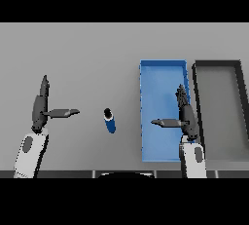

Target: Pick up the blue pipe and place it into the blue bin.

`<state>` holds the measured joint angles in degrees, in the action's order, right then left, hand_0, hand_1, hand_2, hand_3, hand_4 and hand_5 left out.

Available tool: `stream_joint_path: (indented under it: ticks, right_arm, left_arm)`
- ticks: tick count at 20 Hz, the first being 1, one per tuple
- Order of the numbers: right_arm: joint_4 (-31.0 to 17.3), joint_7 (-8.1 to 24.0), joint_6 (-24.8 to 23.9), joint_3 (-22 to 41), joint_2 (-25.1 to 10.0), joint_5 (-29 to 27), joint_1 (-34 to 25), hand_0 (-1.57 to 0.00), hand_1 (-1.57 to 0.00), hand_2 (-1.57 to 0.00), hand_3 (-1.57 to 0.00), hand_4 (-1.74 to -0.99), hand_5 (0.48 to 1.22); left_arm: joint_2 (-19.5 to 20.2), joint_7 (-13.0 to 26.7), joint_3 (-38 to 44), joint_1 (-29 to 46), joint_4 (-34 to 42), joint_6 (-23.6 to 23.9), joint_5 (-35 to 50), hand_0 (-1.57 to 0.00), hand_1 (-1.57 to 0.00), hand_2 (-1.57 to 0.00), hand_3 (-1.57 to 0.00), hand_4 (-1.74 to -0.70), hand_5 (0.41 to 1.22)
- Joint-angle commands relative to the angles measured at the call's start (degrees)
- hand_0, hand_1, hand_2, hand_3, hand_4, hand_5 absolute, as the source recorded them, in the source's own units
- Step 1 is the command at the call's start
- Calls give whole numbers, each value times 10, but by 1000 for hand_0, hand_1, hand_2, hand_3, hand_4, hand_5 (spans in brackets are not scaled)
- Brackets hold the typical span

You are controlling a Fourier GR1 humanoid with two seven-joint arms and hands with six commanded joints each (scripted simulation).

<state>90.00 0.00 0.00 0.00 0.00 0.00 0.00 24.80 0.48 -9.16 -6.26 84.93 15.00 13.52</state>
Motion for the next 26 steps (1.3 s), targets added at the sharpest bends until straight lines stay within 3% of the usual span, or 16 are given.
stream_joint_path:
  ticks: [1,6,7,8,9,14,17,20,23,24,26]
  right_arm:
    - [0,-1,0,0,-1,-1,1,1,1,1,1,-1210,594]
    - [5,-4,7,0,-5,-5,12,1,1,1,1,-1210,594]
    - [19,-31,18,18,-48,41,16,1,1,1,1,-1210,594]
    - [32,-55,26,37,-67,71,28,1,1,1,1,-1206,592]
    - [45,-59,28,43,-84,88,31,1,1,1,1,-1198,589]
    - [63,-46,38,55,-103,107,42,1,1,1,1,-1187,585]
    - [68,-39,35,63,-93,112,49,1,1,1,1,-1187,579]
    - [67,-32,37,56,-96,102,36,1,1,1,1,-1209,581]
    - [70,-36,41,60,-90,98,41,1,1,1,1,-1229,576]
    - [74,-26,41,58,-92,96,37,1,1,1,1,-1228,573]
    - [70,-37,42,57,-95,98,42,1,1,1,1,-1219,572]
  left_arm:
    - [-1,-3,0,1,1,1,0,1,1,1,1,-967,594]
    - [-2,-5,-4,8,14,4,-2,1,1,1,1,-967,594]
    - [39,-25,-27,9,18,-63,-7,1,1,1,1,-967,594]
    - [68,-45,-34,10,17,-110,-3,1,1,1,1,-969,595]
    - [87,-57,-38,17,15,-139,-2,1,1,1,1,-970,596]
    - [105,-79,-52,12,7,-188,-5,1,1,1,1,-965,593]
    - [124,-96,-71,27,39,-230,1,1,1,1,1,-977,583]
    - [148,-68,-99,51,101,-257,1,1,1,1,1,-997,548]
    - [145,-6,-141,56,140,-265,-16,1,1,1,1,-1031,496]
    - [141,2,-154,57,147,-270,-19,1,1,1,1,-1047,483]
    - [127,8,-181,56,150,-273,-47,1,1,1,1,-1075,472]
